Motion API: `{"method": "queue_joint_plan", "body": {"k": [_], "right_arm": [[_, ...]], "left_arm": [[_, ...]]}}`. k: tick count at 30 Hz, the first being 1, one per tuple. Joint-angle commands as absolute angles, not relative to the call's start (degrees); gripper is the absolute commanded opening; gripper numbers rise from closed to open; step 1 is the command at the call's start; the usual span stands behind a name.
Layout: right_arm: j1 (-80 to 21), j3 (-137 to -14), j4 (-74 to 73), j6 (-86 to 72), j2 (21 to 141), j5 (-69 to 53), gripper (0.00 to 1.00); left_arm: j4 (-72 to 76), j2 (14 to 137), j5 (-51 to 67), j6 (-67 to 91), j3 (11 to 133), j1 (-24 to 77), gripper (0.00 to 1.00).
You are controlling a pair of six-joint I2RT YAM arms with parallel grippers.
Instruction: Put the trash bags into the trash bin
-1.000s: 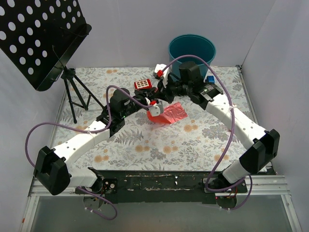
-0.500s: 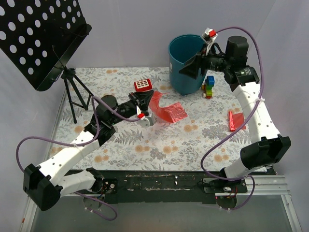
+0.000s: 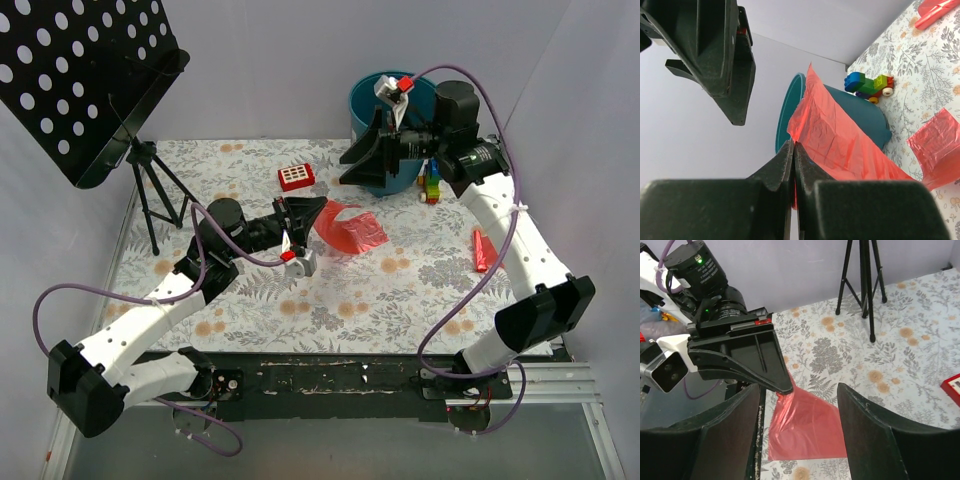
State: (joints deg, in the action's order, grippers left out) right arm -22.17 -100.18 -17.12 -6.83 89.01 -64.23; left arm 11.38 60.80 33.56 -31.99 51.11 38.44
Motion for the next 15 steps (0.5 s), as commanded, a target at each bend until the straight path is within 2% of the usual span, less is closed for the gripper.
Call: {"method": "queue_joint_plan", "body": {"k": [1,7,15], "right_arm": [[-24.34,-98.18,-23.27,-0.19,85.44,-63.83,0.71],[-28.56,-96.24,-34.35,19.14,82.36,-51.52,0.72],[-34.18,-94.31,-39.73,31.28,80.77,-40.54,0.68]], "left_arm": [[8.88,61.17,33.49,-32.96,52.03,38.50,0.00],[9.93,61.17,31.38,-30.50,51.94,38.58,0.00],[10.55,60.91,29.36,-28.57,51.94,38.50,0.00]]}}
